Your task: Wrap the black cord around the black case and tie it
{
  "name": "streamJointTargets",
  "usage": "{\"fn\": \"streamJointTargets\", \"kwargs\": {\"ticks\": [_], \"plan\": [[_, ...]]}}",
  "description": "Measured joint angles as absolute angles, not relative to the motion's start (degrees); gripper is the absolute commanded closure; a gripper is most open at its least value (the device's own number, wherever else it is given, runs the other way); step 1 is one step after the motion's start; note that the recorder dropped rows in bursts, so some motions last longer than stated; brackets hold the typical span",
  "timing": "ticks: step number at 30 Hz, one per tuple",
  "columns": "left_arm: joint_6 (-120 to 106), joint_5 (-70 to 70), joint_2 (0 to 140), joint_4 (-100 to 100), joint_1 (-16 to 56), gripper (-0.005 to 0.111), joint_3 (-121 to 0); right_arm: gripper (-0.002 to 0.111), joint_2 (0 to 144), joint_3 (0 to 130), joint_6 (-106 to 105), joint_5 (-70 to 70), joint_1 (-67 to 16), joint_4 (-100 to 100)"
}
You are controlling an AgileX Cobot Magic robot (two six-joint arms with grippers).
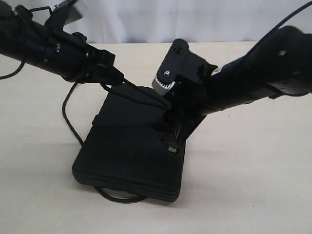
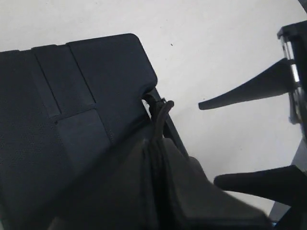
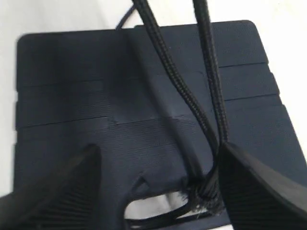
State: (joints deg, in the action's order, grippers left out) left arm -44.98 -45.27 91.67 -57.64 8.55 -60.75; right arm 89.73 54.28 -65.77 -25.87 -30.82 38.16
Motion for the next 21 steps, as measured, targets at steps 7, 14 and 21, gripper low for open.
{"fn": "streamJointTargets", "kwargs": {"ticks": [7, 14, 21], "plan": [[-44.98, -44.47, 91.67, -56.42, 8.55, 0.107, -60.75, 0.043, 96.69, 54.16, -67.89, -19.69, -31.34, 38.27], [-44.98, -44.27, 91.67, -56.10, 8.55, 0.107, -60.75, 0.072, 99.50, 54.12, -68.14, -13.73, -31.34, 43.39], [-44.98, -43.98, 91.67, -56.00, 8.55, 0.107, -60.75, 0.104, 100.56, 54.12, -68.14, -12.08, -31.34, 43.78]]}}
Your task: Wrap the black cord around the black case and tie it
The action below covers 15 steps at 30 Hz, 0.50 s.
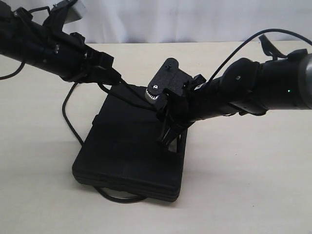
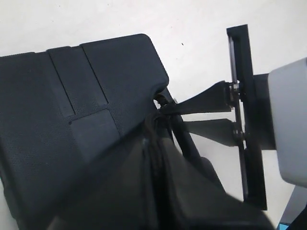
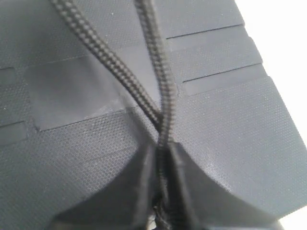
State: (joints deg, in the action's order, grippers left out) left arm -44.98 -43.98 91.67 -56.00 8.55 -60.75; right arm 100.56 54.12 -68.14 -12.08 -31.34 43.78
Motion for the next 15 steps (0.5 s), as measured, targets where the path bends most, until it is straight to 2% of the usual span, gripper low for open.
{"fn": "streamJointTargets", "kwargs": {"ticks": [5, 9, 11, 13, 15], "plan": [[-45.34, -43.47, 91.67, -56.00, 8.55, 0.106, -60.75, 0.104, 100.56, 54.12, -68.14, -12.08, -31.34, 43.78], [-47.45, -43.05, 91.67, -55.15, 8.55, 0.085, -60.75, 0.104, 100.56, 54.12, -68.14, -12.08, -31.34, 43.78], [-47.82, -42.37, 91.67, -53.43, 8.64, 0.068, -60.75, 0.104, 100.56, 54.12, -68.14, -12.08, -31.34, 43.78], [-47.81, -41.55, 91.67, -50.68, 8.64, 0.059, -60.75, 0.104, 100.06, 54.12, -68.14, -12.08, -31.34, 43.78], [-47.81, -41.13, 91.67, -48.99, 8.64, 0.055, -60.75, 0.104, 99.79, 54.12, -68.14, -12.08, -31.43, 43.78]]}}
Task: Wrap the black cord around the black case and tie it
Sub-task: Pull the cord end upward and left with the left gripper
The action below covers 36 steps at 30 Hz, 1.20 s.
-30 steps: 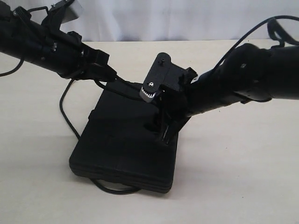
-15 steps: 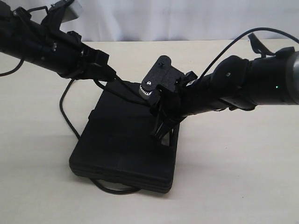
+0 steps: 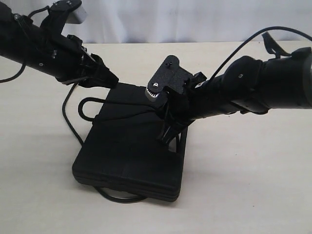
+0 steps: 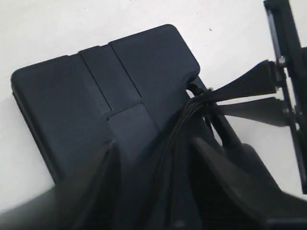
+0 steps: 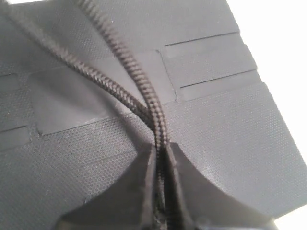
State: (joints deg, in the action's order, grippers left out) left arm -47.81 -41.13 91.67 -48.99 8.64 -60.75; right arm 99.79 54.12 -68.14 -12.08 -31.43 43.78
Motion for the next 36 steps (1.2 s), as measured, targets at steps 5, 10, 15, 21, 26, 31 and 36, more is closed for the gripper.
{"fn": "streamJointTargets", "kwargs": {"ticks": [5, 10, 15, 21, 26, 31, 36], "plan": [[-47.81, -39.30, 90.72, -45.46, 8.64, 0.054, -61.04, 0.104, 99.28, 54.12, -68.25, -12.08, -31.43, 43.78], [-45.64, -34.63, 87.05, -34.60, 7.86, 0.054, -63.23, 0.104, 99.29, 54.12, -67.05, -12.08, -31.43, 43.88], [-31.36, -31.30, 88.69, -22.05, 3.79, 0.054, -63.41, 0.104, 99.29, 54.12, -65.25, -12.08, -31.43, 43.88], [-26.29, -30.33, 97.93, -17.00, 2.01, 0.054, -63.41, 0.104, 99.29, 54.12, -64.42, -12.08, -31.43, 43.88], [-17.75, -31.06, 107.35, -13.00, 2.01, 0.054, -68.45, 0.104, 99.29, 54.12, -63.78, -12.08, -31.43, 43.88], [-8.66, -36.57, 116.89, -4.62, 2.01, 0.054, -79.30, 0.104, 99.29, 54.12, -63.66, -12.08, -31.43, 43.88], [-6.66, -37.55, 125.24, -1.88, 2.01, 0.054, -89.62, 0.104, 99.29, 54.12, -63.66, -12.08, -31.43, 43.88]]}}
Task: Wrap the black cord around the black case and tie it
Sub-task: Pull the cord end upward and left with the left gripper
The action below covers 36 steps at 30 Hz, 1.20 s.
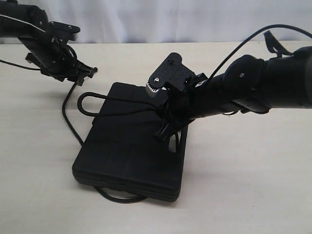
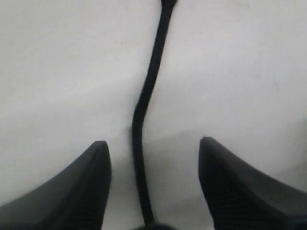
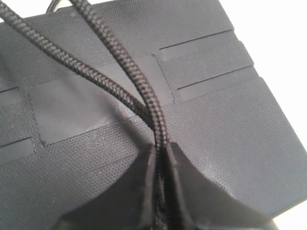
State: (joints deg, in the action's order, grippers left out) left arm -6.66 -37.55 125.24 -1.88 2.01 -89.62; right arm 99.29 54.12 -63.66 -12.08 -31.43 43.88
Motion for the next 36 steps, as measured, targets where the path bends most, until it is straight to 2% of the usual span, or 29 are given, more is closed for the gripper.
{"fn": "streamJointTargets", "kwargs": {"ticks": [7, 9, 12, 16, 22, 27, 36], "plan": [[-8.30, -33.57, 132.20, -0.44, 2.01, 0.055, -97.34, 0.104, 99.29, 54.12, -63.58, -11.38, -31.43, 44.02], [-11.54, -32.17, 133.57, -1.87, 2.01, 0.061, -97.59, 0.104, 99.29, 54.12, -63.58, -11.12, -31.43, 44.13], [-16.50, -31.40, 135.06, -4.52, 2.01, 0.077, -97.69, 0.104, 99.29, 54.12, -63.58, -11.00, -31.43, 44.27], [-19.26, -30.17, 135.72, -6.14, 2.01, 0.107, -97.93, 0.104, 99.29, 54.12, -62.39, -11.00, -31.43, 44.41], [-19.84, -30.56, 134.44, -6.40, 2.01, 0.107, -98.05, 0.104, 99.29, 54.12, -60.27, -10.89, -31.43, 44.49], [-22.65, -28.76, 126.99, -7.71, 2.01, 0.107, -96.57, 0.104, 99.29, 54.12, -59.47, -10.65, -31.43, 45.59], [-51.33, -16.20, 112.60, -30.90, 2.01, 0.107, -81.85, 0.104, 97.22, 54.12, -59.24, -10.11, -31.43, 48.13]]}}
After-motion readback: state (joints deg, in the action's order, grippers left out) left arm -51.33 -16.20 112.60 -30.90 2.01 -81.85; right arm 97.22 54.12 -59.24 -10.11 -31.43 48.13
